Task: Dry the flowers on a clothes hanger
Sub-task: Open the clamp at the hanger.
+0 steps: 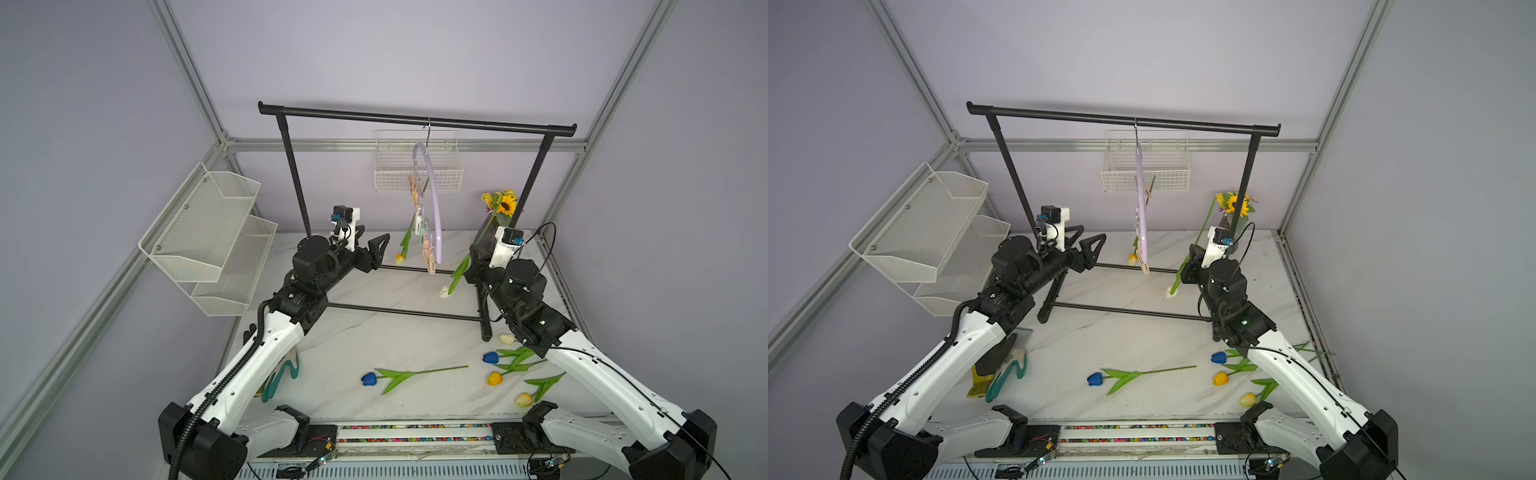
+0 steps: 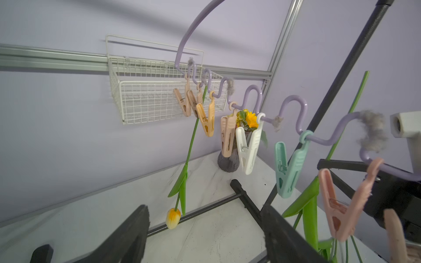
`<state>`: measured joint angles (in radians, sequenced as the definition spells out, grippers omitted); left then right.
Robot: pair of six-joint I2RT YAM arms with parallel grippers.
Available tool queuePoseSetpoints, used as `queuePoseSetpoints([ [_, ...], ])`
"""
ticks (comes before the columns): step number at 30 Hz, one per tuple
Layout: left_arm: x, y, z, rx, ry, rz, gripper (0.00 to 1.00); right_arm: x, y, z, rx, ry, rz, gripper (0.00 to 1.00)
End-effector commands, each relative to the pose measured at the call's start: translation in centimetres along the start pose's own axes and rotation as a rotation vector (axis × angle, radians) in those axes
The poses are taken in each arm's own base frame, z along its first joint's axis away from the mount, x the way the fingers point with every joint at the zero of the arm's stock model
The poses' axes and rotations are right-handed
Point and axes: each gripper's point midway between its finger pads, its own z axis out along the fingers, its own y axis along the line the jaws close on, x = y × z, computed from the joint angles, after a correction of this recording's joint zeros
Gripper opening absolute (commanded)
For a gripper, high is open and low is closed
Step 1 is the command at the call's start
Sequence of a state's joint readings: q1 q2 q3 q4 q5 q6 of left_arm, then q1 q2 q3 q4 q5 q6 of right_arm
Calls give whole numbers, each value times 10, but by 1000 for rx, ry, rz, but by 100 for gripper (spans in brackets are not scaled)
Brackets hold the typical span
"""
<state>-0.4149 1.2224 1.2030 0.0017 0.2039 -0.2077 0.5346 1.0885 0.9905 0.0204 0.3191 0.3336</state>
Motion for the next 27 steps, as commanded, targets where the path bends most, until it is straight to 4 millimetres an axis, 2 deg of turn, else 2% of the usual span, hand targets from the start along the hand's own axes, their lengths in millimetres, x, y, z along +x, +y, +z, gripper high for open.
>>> queuePoseSetpoints([
  [1,-35,-16,5,111,-71,82,74,-13,12,9,-40,13,13,0],
  [5,-42,-14,23,153,-57,88,66,-27,27,32,-81,30,16,0],
  [8,-45,-13,38,170,-49,115,65,-36,33,57,-97,39,15,0],
  [9,-39,-7,49,167,-28,115,64,-42,35,63,-103,31,15,0],
  [16,-38,20,82,172,14,100,60,-45,48,124,-132,44,-25,0],
  [21,-40,22,91,206,28,97,61,-49,46,157,-121,27,-26,0],
  [27,-38,20,90,222,42,112,61,-51,53,190,-139,17,-28,0],
])
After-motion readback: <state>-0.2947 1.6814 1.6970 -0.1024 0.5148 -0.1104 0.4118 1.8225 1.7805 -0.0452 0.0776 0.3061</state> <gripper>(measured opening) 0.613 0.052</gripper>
